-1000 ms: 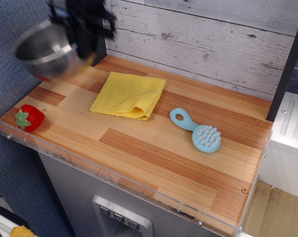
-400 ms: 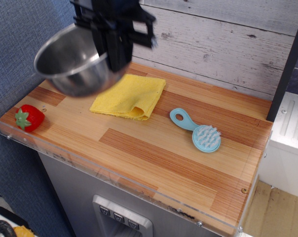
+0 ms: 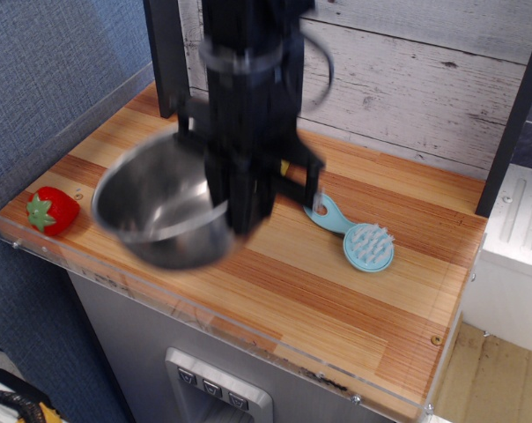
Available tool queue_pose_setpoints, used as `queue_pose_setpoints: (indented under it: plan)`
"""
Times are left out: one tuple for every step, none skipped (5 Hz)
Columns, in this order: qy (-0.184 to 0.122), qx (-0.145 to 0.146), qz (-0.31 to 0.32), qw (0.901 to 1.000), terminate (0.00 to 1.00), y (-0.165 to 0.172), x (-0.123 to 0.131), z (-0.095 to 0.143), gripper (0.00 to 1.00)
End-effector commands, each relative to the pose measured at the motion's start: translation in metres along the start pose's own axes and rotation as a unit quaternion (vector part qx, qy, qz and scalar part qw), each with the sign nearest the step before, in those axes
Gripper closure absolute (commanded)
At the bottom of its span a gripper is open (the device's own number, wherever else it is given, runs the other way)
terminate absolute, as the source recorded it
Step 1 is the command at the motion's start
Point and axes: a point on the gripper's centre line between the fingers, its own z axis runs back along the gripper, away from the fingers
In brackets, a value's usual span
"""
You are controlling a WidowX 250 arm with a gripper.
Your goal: Put the bowl in front of the brush
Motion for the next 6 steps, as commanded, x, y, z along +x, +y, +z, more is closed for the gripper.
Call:
queue_pose_setpoints:
  plan:
    - [-0.015, 0.002, -0.017, 0.9997, 0.0, -0.012, -0.006, -0.014, 1.0]
    - [-0.011, 0.011, -0.023, 0.9996, 0.0, -0.013, 0.005, -0.025, 1.0]
    - [-0.014, 0.01, -0.017, 0.9997, 0.0, -0.007, 0.024, -0.033, 1.0]
    - [-0.012, 0.005, -0.021, 0.9997, 0.0, -0.007, 0.043, -0.045, 1.0]
    - [-0.005, 0.003, -0.028, 0.9996, 0.0, -0.01, 0.051, -0.056, 1.0]
    - [-0.001, -0.004, -0.032, 0.9995, 0.0, -0.017, 0.048, -0.059, 1.0]
